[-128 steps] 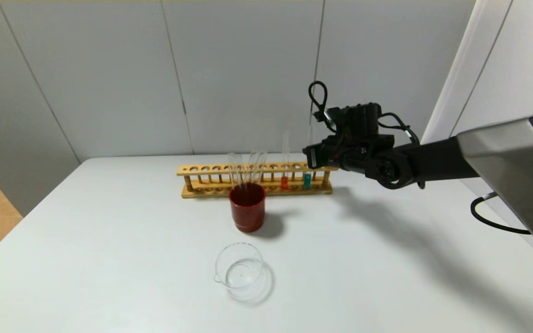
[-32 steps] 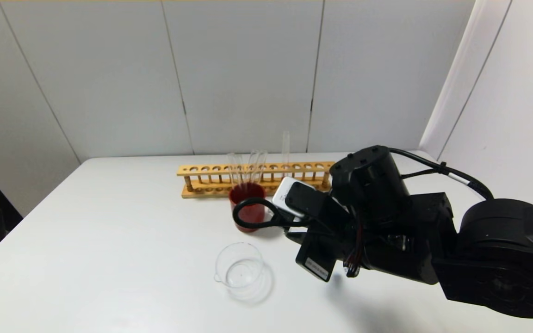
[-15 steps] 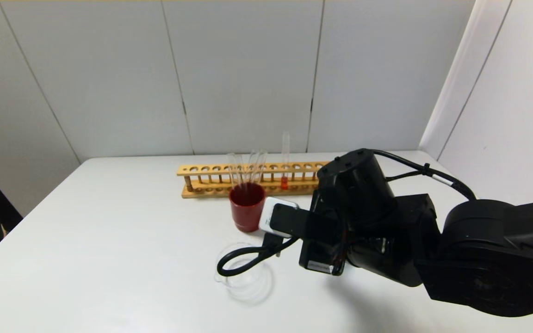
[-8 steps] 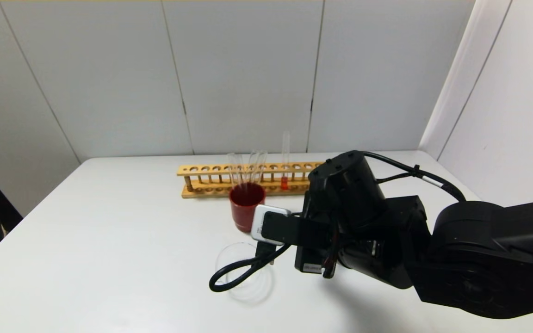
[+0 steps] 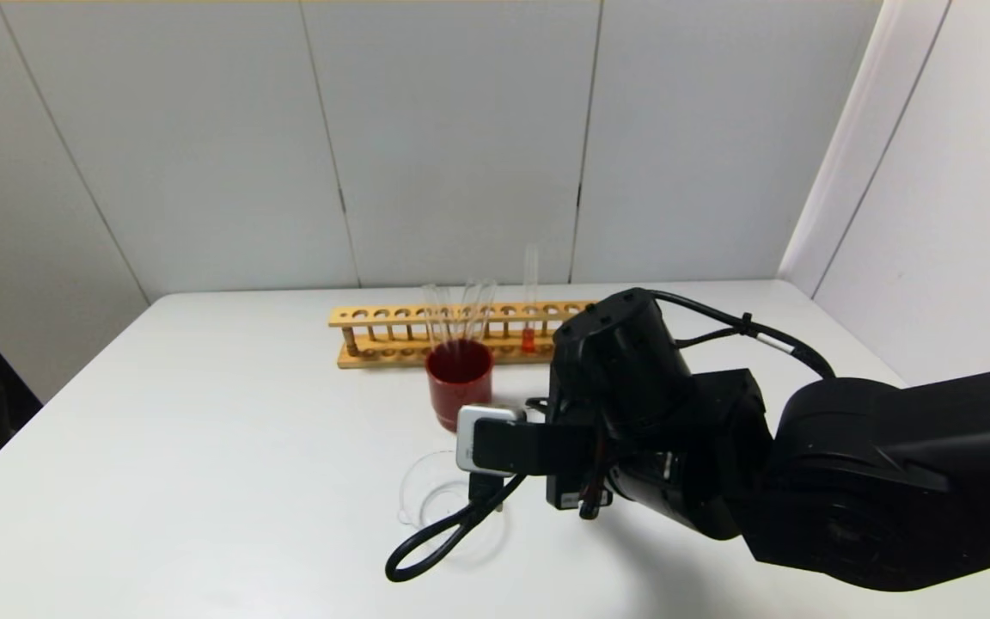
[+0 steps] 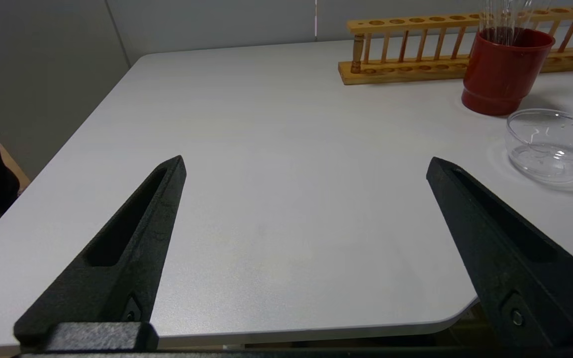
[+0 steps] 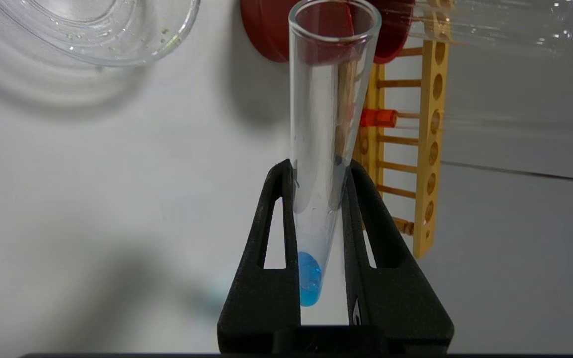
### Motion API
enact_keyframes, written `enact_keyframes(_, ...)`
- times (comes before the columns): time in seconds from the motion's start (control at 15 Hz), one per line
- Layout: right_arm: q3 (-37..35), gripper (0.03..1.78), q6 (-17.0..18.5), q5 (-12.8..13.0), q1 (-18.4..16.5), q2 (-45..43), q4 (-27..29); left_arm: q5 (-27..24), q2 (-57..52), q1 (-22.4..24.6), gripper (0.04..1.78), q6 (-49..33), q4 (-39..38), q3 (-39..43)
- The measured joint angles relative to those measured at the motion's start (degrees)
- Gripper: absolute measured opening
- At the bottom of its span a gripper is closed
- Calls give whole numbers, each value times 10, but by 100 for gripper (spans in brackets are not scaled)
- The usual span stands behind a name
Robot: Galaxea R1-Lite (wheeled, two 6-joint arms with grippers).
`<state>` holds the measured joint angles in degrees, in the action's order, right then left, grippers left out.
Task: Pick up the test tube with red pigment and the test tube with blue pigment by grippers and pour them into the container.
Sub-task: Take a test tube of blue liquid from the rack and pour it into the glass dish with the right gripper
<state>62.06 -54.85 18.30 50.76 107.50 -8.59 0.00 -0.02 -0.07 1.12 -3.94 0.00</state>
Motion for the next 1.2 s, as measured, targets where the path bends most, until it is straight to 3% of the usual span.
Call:
enact_keyframes(0.33, 4, 27, -20, 9, 17, 10, 4, 0, 0, 0, 171, 0, 0, 0)
enact_keyframes(0.87, 17, 27, -100, 37, 19, 26, 4, 0, 0, 0, 171, 0, 0, 0)
enact_keyframes(1.2, 34, 27, -116, 43, 19, 41, 8, 0, 0, 0, 171, 0, 0, 0)
